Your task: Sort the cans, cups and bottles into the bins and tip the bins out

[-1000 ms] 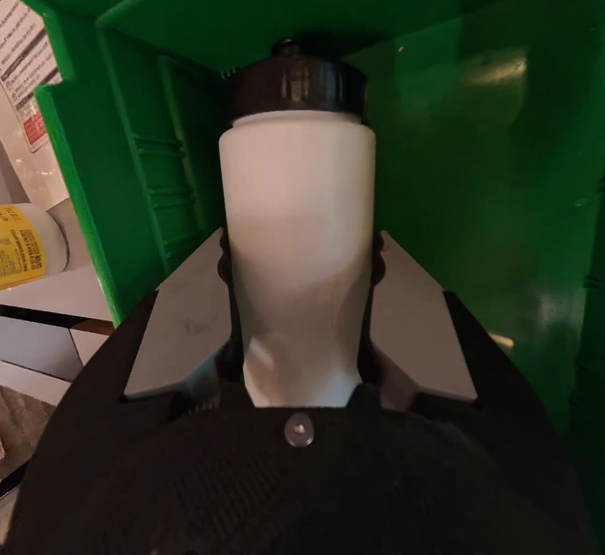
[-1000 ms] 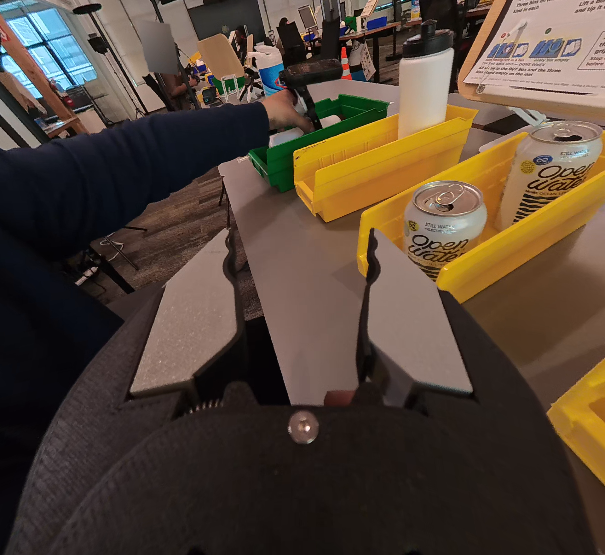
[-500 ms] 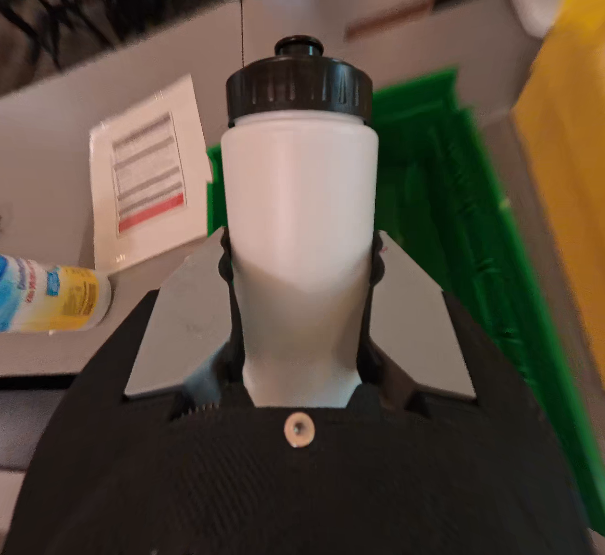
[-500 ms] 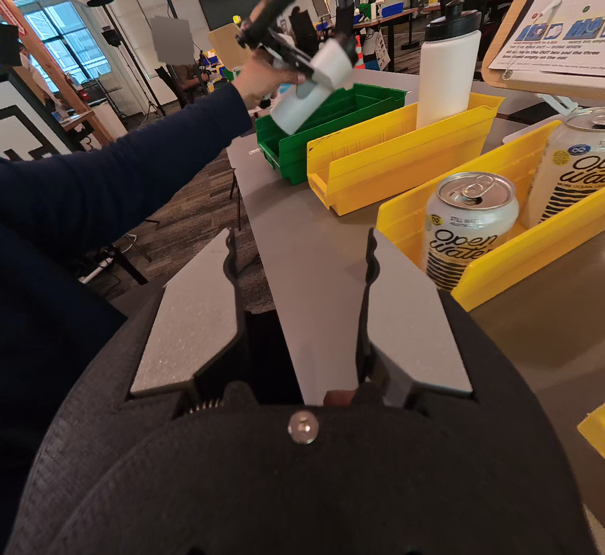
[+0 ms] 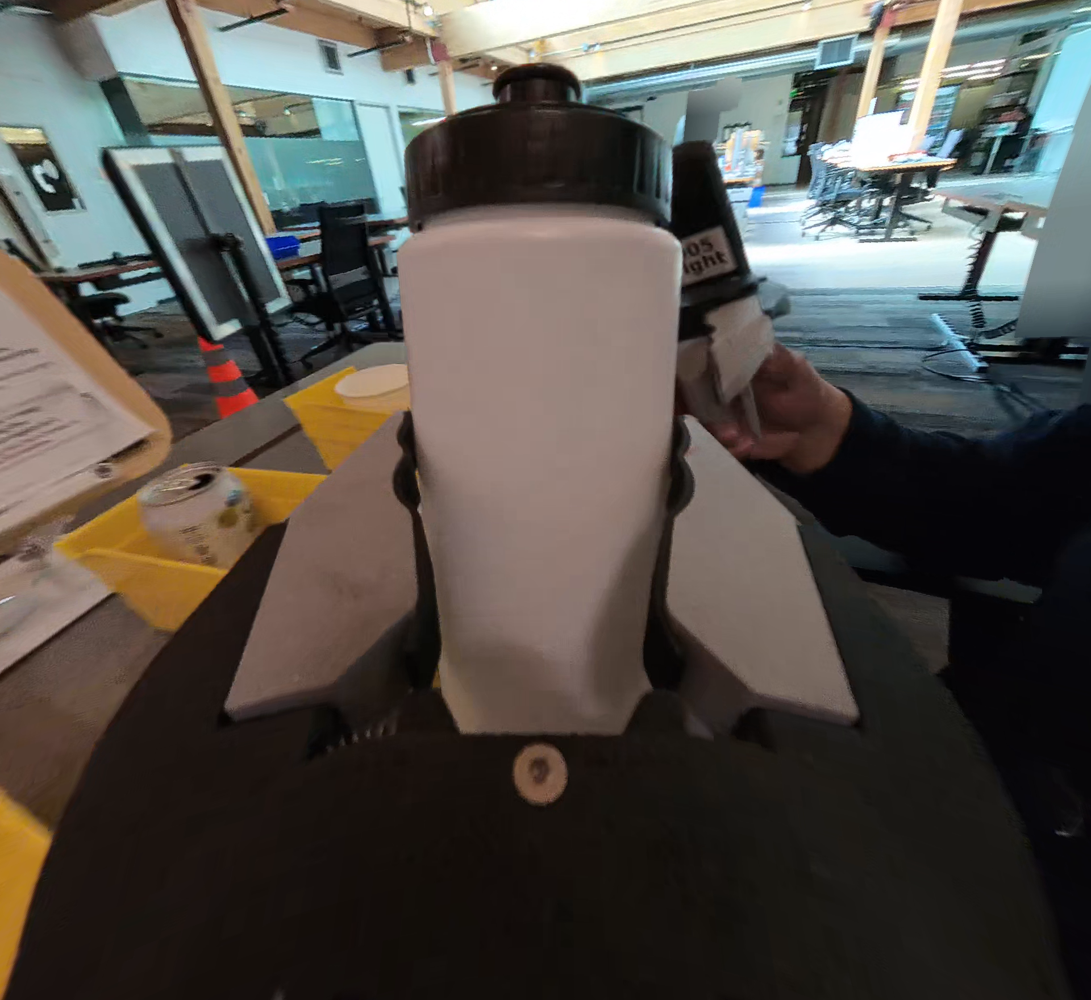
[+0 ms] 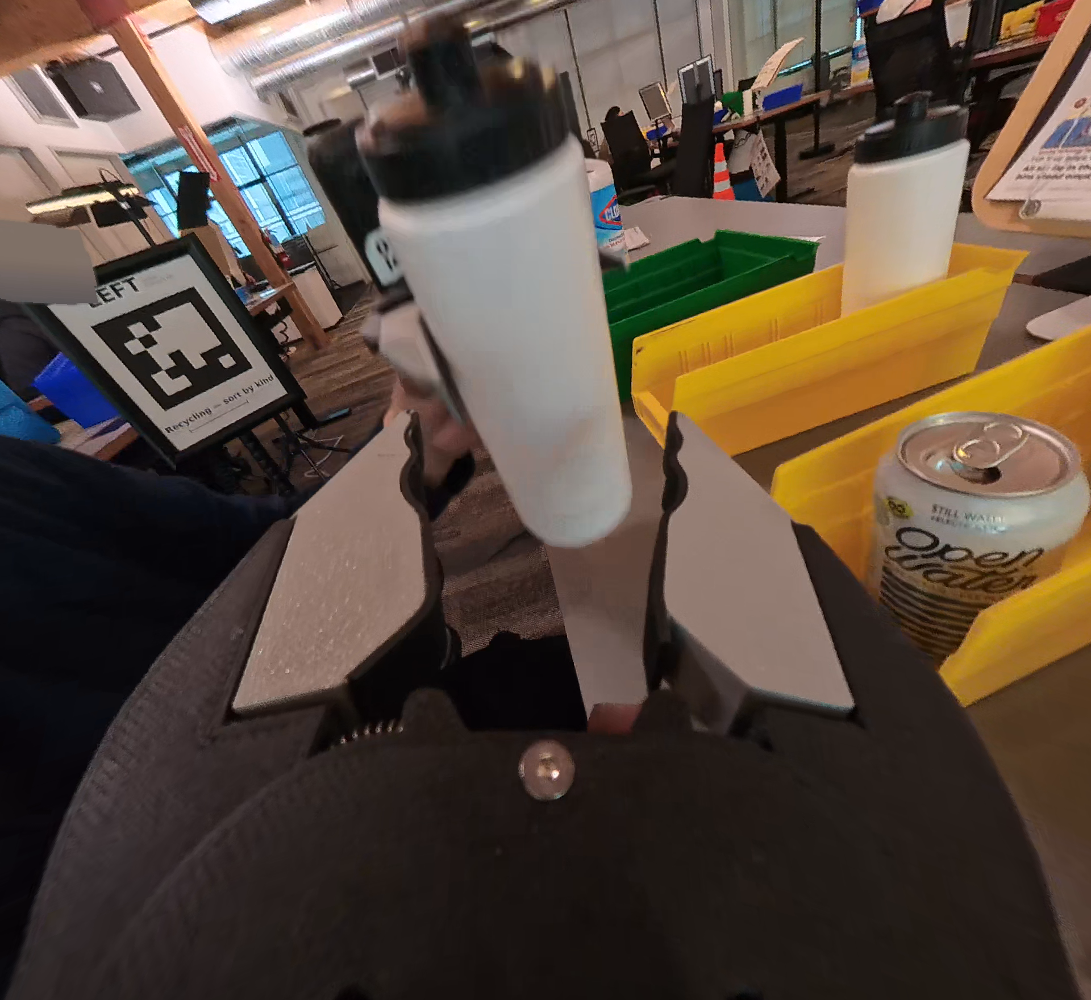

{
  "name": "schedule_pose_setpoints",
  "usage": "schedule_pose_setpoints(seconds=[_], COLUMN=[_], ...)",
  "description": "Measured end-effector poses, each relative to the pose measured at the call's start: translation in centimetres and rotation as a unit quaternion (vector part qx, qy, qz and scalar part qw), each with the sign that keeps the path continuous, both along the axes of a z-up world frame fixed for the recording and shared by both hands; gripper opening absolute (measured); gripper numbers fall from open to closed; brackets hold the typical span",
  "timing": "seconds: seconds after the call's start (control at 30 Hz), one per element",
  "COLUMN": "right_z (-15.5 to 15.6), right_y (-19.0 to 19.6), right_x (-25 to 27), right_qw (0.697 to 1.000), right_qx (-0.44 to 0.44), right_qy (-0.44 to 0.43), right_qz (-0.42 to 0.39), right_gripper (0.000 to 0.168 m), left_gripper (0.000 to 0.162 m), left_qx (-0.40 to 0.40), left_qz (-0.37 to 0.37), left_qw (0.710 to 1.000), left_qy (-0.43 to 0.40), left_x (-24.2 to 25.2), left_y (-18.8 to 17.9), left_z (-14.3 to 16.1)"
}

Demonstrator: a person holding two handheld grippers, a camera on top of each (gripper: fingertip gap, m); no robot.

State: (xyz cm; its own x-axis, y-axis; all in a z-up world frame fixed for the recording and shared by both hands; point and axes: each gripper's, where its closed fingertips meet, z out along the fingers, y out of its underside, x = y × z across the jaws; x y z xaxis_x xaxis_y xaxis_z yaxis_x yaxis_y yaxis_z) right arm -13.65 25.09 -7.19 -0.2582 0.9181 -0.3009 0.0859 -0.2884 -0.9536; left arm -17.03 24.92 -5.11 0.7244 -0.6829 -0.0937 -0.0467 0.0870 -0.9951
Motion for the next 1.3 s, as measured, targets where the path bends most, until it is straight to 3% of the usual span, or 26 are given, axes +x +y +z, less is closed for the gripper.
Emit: schedule_pose_setpoints(seconds=[0.03, 0.17, 0.3, 0.47, 0.63, 1.03, 1.3], right_z=[0.3, 0.4, -1.7, -2.6, -2.7, -2.1, -2.2], right_y=[0.2, 1.5, 2.9, 3.7, 3.1, 1.6, 1.1], right_x=[-0.2, -1.5, -2.5, -2.7, -2.5, -2.0, -1.8], right_qw=[1.0, 1.0, 0.999, 0.995, 0.996, 0.998, 0.997], right_qx=[0.004, 0.009, 0.023, 0.066, 0.061, 0.035, 0.05], right_qy=[0.001, -0.001, -0.034, -0.053, -0.057, -0.043, -0.053], right_qz=[-0.001, -0.01, -0.028, -0.056, -0.037, 0.014, 0.016], right_gripper=[0.081, 0.087, 0.081, 0.079, 0.08, 0.092, 0.099], left_gripper=[0.084, 0.085, 0.085, 0.085, 0.084, 0.092, 0.086], left_qx=[-0.003, -0.071, -0.086, -0.093, -0.061, -0.093, -0.072], left_qz=[-0.015, -0.043, -0.041, -0.028, -0.022, -0.013, 0.004], left_qw=[1.0, 0.996, 0.995, 0.995, 0.998, 0.995, 0.996], left_qy=[-0.003, 0.014, 0.024, 0.029, 0.013, 0.026, 0.047], left_x=[1.4, 4.3, 4.5, 4.4, 4.5, 5.0, 5.2], left_y=[0.4, 3.1, 4.7, 5.7, 5.3, 4.8, 4.5], left_z=[-1.5, -7.0, -9.6, -9.7, -6.9, -7.2, -6.9])
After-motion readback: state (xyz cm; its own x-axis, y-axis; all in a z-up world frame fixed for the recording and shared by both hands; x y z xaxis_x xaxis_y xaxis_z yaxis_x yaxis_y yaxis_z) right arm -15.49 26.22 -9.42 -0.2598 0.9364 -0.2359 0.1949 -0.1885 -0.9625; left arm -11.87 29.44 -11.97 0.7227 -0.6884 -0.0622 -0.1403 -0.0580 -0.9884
